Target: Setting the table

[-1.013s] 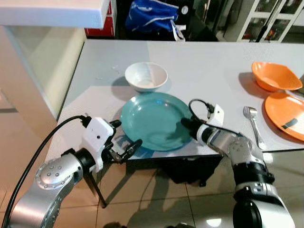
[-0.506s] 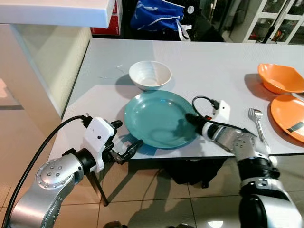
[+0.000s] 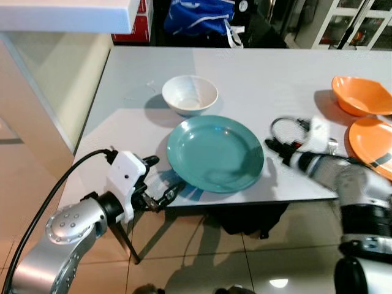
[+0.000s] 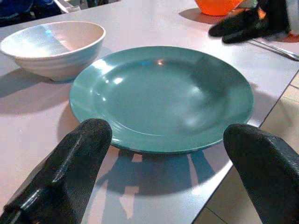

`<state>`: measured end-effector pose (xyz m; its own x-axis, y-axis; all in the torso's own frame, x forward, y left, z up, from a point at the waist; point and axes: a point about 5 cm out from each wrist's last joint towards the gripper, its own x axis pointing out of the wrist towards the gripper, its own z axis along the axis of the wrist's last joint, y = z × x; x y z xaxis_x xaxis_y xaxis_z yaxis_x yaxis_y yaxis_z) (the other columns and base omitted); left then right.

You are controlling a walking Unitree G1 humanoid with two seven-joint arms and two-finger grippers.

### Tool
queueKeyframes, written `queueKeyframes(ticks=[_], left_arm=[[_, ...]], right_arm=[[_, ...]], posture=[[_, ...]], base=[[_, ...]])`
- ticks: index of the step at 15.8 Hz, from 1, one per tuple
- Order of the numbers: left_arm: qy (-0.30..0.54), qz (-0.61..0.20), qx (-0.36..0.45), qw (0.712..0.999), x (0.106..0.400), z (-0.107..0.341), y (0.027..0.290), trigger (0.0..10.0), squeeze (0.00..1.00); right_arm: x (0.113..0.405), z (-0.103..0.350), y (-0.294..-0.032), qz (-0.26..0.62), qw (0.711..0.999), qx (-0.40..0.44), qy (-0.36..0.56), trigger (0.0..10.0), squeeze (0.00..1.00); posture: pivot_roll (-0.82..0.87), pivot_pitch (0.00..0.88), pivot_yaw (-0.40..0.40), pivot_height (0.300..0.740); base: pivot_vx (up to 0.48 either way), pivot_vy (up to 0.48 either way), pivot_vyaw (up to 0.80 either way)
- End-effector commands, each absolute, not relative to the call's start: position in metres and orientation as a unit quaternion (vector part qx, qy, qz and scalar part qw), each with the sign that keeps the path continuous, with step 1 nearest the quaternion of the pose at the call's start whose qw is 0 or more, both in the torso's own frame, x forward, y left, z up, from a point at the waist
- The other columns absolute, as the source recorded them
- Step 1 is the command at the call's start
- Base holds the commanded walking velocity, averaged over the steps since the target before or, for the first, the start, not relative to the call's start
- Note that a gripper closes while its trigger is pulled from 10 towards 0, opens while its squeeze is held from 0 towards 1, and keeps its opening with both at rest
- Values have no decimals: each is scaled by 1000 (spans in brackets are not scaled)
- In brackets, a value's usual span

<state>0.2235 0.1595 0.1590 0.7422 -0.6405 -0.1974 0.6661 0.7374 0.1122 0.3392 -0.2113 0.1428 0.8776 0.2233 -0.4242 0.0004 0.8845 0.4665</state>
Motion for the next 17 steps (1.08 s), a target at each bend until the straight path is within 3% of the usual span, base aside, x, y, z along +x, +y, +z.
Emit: queueKeyframes(ticks=[1, 4, 5, 9, 13, 15, 16, 17], left_arm=[[67, -352, 84, 930, 223, 163, 161, 10000, 0], [57, -348, 95, 931, 225, 166, 161, 10000, 0], [43, -346, 113, 930, 225, 168, 160, 10000, 0], [24, -278, 145, 949, 240, 176, 170, 10000, 0], [-22, -190, 124, 974, 246, 199, 186, 10000, 0], [-30, -180, 118, 976, 243, 200, 183, 10000, 0], [-32, -175, 116, 977, 243, 198, 178, 10000, 0], [-33, -176, 122, 976, 241, 197, 172, 10000, 0]], right_arm=[[344, 164, -216, 66, 948, 237, 199, 10000, 0], [363, 181, -215, 66, 948, 272, 153, 10000, 0], [372, 178, -208, 63, 943, 287, 159, 10000, 961], [398, 171, -175, 52, 930, 327, 158, 10000, 1000], [416, 199, -137, 76, 917, 378, 99, 10000, 1000], [418, 205, -127, 83, 941, 318, 84, 10000, 1000], [419, 209, -124, 94, 962, 250, 60, 10000, 1000], [418, 210, -126, 94, 980, 171, 33, 10000, 627]], posture=[[57, 69, -44, 740], [65, 66, -39, 740], [71, 63, -38, 740], [129, 57, -52, 740], [185, 71, -63, 740], [189, 66, -73, 740], [189, 61, -84, 740], [192, 56, -92, 740]], base=[[0, 0, 0], [0, 0, 0], [0, 0, 0], [0, 0, 0], [0, 0, 0], [0, 0, 0], [0, 0, 0], [0, 0, 0]])
